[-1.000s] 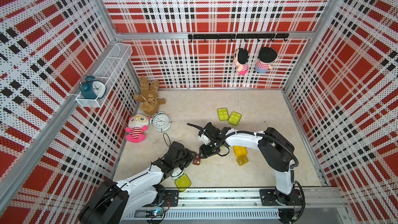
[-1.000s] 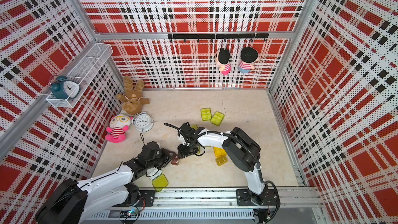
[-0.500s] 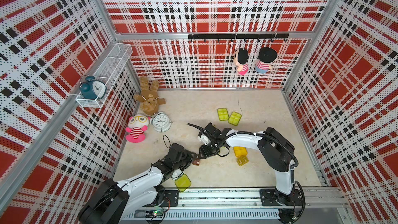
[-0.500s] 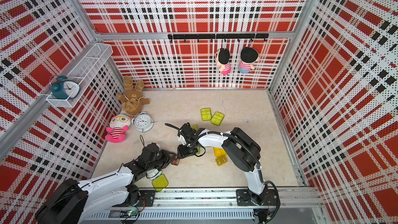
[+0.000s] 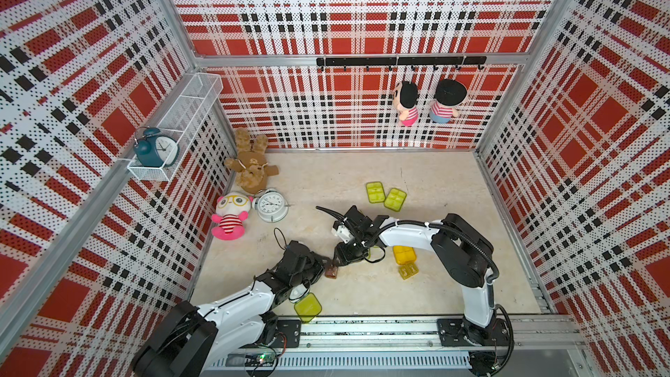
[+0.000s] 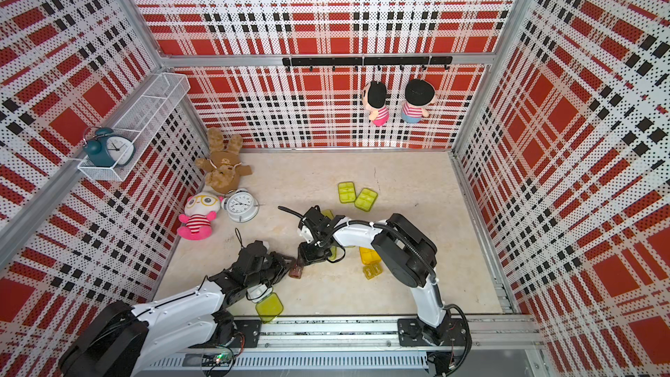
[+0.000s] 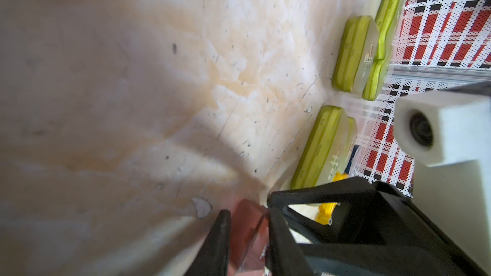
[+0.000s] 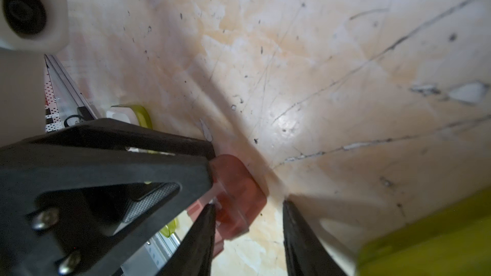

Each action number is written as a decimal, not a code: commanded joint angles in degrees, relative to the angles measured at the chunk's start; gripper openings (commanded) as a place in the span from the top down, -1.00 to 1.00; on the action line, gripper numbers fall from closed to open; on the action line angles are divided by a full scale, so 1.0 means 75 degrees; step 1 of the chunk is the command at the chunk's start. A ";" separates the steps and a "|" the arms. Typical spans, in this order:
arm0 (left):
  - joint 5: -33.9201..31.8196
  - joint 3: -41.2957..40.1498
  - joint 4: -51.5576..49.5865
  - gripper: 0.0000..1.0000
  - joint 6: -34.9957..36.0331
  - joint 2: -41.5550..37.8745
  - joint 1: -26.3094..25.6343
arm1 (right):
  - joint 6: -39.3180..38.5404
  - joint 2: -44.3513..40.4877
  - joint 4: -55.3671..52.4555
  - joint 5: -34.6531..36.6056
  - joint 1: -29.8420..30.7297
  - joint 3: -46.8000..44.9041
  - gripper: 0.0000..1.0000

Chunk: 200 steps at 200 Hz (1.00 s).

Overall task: Close pillboxes
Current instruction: Close the lid on the pillbox.

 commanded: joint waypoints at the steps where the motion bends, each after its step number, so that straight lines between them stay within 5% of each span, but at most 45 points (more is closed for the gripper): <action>1: 0.0006 -0.0136 0.0134 0.45 -0.0001 0.0011 -0.0049 | -0.0080 0.0468 -0.0200 0.0226 -0.0008 -0.0013 0.13; 84: 0.0020 -0.0050 0.0016 0.46 0.0030 0.0015 0.0058 | -0.0152 0.0674 -0.0249 0.0284 -0.0030 0.0164 0.17; 200: 0.0442 0.0819 -0.1677 0.39 0.0900 -0.1074 0.1457 | -0.0490 -0.0247 -0.0190 0.0044 -0.0394 0.0513 -0.04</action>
